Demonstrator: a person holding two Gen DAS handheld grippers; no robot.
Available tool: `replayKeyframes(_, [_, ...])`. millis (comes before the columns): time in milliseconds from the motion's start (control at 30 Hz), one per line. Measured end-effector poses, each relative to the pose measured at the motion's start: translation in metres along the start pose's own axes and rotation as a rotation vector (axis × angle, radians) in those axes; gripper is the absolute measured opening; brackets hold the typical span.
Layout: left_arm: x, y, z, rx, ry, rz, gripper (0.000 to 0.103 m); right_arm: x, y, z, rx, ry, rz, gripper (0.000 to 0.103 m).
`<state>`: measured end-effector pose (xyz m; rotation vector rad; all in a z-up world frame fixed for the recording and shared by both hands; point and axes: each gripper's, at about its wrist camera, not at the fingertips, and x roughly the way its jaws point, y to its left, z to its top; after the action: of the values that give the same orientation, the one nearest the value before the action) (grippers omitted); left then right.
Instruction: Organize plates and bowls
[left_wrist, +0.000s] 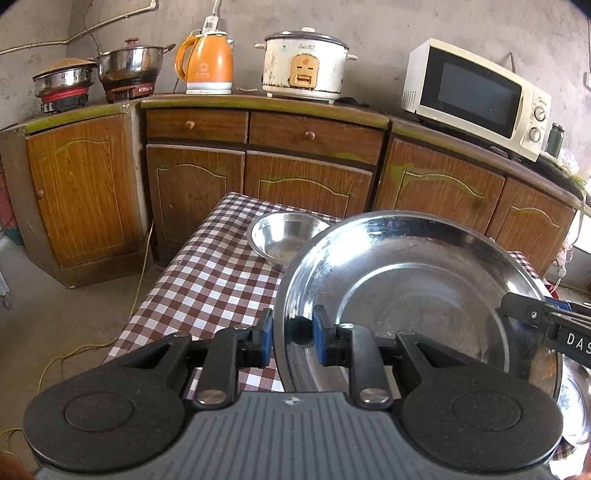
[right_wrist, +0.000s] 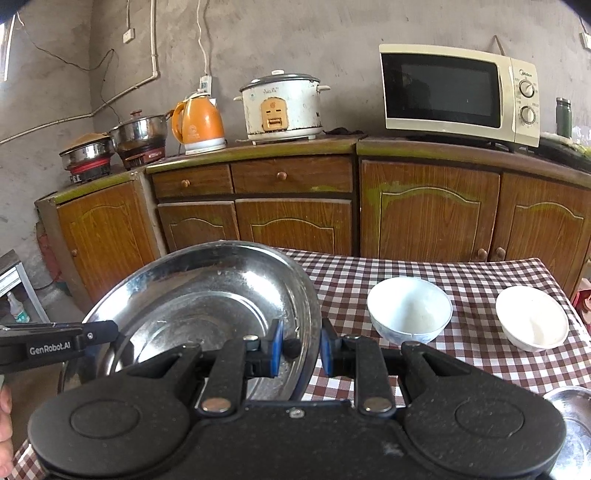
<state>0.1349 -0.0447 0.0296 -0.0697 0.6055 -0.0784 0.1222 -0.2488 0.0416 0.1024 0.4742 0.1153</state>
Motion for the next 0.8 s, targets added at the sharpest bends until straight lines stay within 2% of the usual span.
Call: replayKeyframes(800, [-0.035, -0.007, -0.005, 0.007, -0.027, -0.025, 0.024, -0.046, -0.001, 0.005, 0.003, -0.047, 0.001, 0.028])
